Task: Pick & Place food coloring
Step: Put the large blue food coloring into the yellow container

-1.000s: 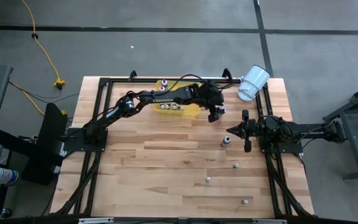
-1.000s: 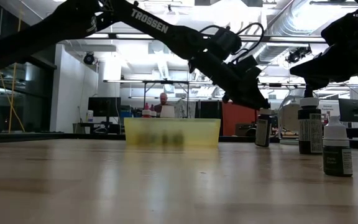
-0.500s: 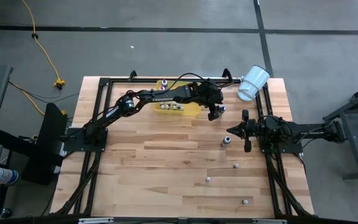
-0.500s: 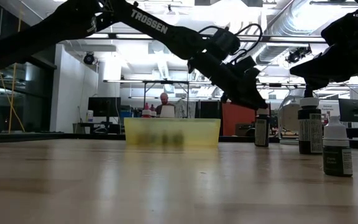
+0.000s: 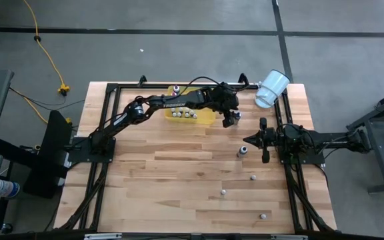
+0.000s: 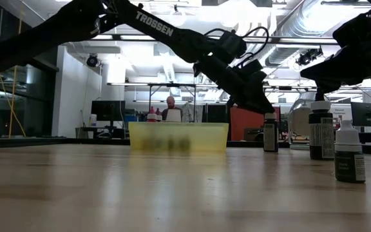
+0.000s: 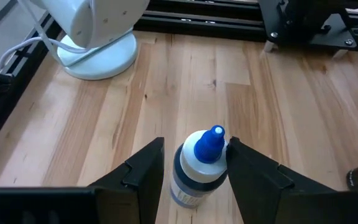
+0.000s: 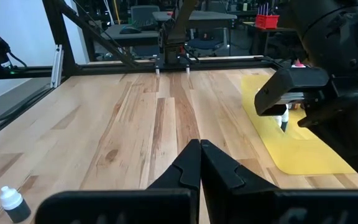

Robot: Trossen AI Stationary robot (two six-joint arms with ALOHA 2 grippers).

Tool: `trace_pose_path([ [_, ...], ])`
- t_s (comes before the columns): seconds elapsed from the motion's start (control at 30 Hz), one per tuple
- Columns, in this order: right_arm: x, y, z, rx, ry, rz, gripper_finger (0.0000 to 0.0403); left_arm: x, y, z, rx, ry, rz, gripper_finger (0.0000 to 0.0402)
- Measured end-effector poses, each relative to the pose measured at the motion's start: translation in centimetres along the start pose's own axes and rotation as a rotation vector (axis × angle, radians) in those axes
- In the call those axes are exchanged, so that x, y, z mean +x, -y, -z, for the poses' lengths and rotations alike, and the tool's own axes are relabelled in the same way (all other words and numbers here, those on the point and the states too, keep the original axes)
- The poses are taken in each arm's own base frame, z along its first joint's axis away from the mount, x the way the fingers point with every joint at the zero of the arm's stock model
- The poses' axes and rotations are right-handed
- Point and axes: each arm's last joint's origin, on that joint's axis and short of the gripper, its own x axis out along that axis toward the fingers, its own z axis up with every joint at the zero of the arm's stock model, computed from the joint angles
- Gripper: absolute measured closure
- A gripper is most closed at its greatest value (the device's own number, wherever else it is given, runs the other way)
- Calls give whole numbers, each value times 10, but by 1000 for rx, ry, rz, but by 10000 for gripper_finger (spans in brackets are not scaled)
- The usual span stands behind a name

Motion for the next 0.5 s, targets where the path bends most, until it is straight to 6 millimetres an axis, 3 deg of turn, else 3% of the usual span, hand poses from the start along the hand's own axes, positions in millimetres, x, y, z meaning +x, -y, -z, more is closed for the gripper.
trace_pose_path([
  [0.5,0,0,0,0,0,0,402,-12,-2,-5,48,-25,4,237],
])
